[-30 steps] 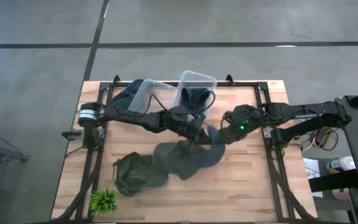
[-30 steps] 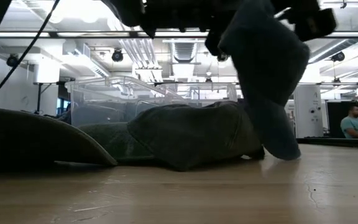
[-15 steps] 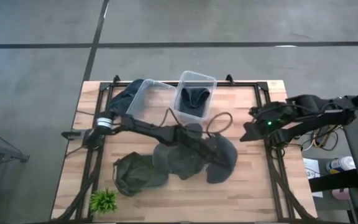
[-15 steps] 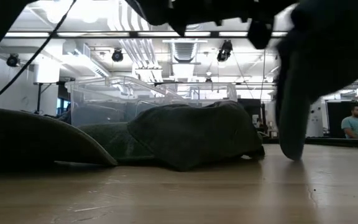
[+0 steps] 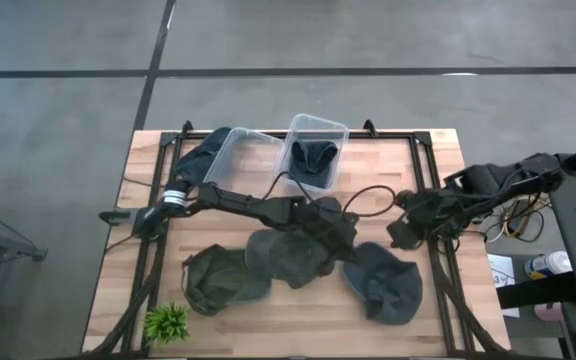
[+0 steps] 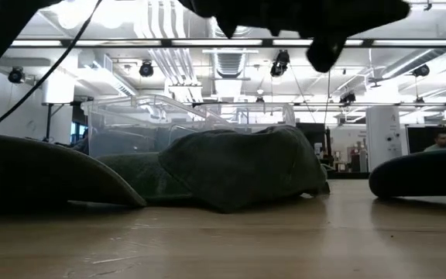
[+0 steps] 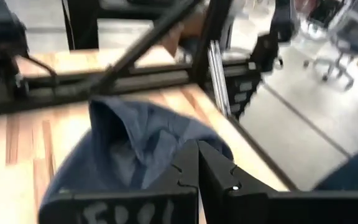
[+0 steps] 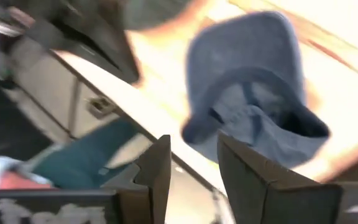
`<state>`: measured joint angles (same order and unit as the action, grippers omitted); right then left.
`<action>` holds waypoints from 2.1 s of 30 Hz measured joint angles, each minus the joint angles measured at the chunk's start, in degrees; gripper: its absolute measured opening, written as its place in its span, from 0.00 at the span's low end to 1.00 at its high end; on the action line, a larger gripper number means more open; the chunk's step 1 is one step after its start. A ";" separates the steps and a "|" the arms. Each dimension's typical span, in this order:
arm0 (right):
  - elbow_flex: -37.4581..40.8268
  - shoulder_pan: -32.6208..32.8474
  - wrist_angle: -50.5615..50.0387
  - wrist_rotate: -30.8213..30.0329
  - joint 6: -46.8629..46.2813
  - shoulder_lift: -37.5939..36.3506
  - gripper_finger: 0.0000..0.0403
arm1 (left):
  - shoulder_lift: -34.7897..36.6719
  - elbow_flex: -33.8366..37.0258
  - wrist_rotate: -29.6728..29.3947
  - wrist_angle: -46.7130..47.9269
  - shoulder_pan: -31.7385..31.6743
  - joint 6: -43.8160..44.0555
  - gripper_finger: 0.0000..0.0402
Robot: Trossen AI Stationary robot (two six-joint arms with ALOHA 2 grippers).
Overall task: Pick & Place hat
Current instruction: Put the bottom blue cap into the right transparent bin
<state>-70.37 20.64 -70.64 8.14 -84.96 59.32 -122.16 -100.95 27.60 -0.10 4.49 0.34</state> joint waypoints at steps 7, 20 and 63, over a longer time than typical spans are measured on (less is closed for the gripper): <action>3.43 7.47 -4.19 -0.63 5.99 6.82 0.31 | 0.25 2.11 -0.06 9.28 0.49 -6.86 0.00; 14.58 -6.10 8.54 10.23 30.00 13.38 0.29 | 6.05 9.53 -3.31 22.56 -0.18 -5.94 0.00; 34.30 -22.95 35.88 24.32 57.99 25.76 0.29 | 36.95 36.57 -29.27 12.99 -0.17 8.71 0.00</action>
<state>-36.07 -2.31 -34.75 32.46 -26.97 85.08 -85.22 -64.38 -1.67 12.88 4.32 9.05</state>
